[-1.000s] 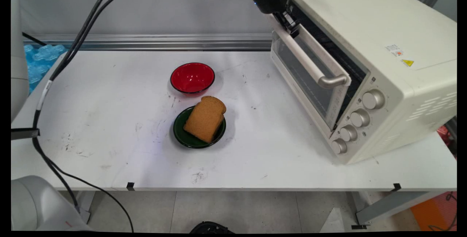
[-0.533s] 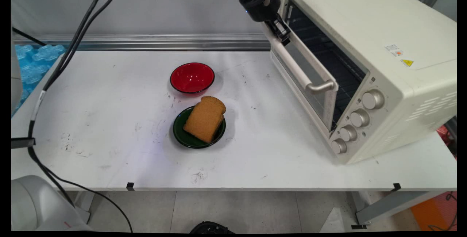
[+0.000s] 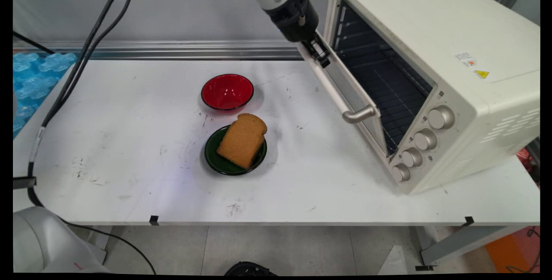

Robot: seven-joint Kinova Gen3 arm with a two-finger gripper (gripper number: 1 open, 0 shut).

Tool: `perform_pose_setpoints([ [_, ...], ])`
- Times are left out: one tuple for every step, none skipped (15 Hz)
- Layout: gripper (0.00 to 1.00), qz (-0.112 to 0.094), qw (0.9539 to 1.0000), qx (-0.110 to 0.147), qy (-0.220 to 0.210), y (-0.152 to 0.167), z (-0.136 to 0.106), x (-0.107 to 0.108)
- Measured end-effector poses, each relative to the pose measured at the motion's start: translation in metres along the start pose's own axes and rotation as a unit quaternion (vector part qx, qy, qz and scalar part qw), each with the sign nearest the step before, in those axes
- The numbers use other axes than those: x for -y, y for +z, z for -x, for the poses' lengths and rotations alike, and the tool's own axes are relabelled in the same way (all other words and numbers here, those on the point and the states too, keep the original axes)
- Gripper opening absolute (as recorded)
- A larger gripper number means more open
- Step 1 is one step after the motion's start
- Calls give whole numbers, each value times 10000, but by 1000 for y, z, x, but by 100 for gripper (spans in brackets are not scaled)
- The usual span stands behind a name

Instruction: Open the oven

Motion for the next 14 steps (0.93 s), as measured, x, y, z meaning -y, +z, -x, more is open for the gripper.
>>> perform_pose_setpoints([
  [0,0,10000,19,-5,1,4,-1],
  [0,2,10000,41,-8,3,10,-2],
  [0,5,10000,58,-10,4,14,-3],
  [0,10,10000,78,-13,5,19,-4],
  [0,11,10000,92,-14,6,22,-5],
  [0,16,9999,113,-13,7,27,-6],
  [0,23,9999,138,-7,9,32,-7],
  [0,31,9999,161,2,10,38,-8],
  [0,39,9998,179,13,12,43,-8],
  [0,48,9998,199,23,14,48,-8],
  [0,58,9997,219,38,16,54,-9],
  [0,68,9997,234,53,17,58,-9],
  [0,74,9997,242,65,18,61,-9],
  [0,85,9996,254,83,20,66,-8],
])
